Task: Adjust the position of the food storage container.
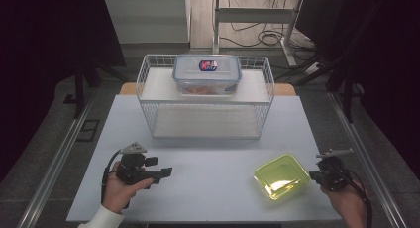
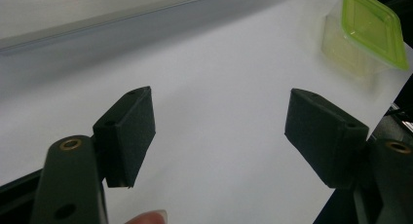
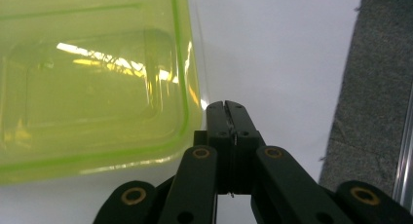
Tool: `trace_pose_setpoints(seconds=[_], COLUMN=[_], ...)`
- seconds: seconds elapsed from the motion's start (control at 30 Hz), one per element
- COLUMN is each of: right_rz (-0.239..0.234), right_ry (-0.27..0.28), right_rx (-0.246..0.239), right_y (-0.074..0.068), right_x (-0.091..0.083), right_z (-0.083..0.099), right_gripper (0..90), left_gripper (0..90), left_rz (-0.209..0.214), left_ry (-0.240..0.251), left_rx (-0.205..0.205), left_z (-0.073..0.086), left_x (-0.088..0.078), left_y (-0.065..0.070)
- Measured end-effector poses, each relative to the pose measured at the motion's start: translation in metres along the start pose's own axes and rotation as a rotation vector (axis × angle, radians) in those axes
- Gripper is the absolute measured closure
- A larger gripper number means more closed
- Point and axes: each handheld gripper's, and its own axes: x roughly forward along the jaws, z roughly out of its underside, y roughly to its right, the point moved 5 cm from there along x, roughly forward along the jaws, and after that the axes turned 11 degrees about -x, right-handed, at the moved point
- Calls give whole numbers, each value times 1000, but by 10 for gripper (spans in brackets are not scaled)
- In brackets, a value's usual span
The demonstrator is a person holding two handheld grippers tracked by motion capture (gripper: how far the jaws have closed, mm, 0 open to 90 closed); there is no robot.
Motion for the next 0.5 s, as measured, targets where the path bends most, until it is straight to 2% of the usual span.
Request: trace_pose_setpoints(seconds=[0.2,0.33,0.5], right_rz=[-40,-88,-118], right_ry=[-3,-7,-11], right_rx=[-9,-36,-82], right_y=[-20,-39,-62], right_x=[-5,-5,-4], right_z=[3,-1,-10], right_gripper=[894,894,894], left_gripper=[262,262,262], left_rz=[1,0,0], left_ry=[2,1,4], left_rx=[0,-1,-1], left_z=[-1,-1,-1], left_x=[-1,0,-1], left_y=[0,-1,-1])
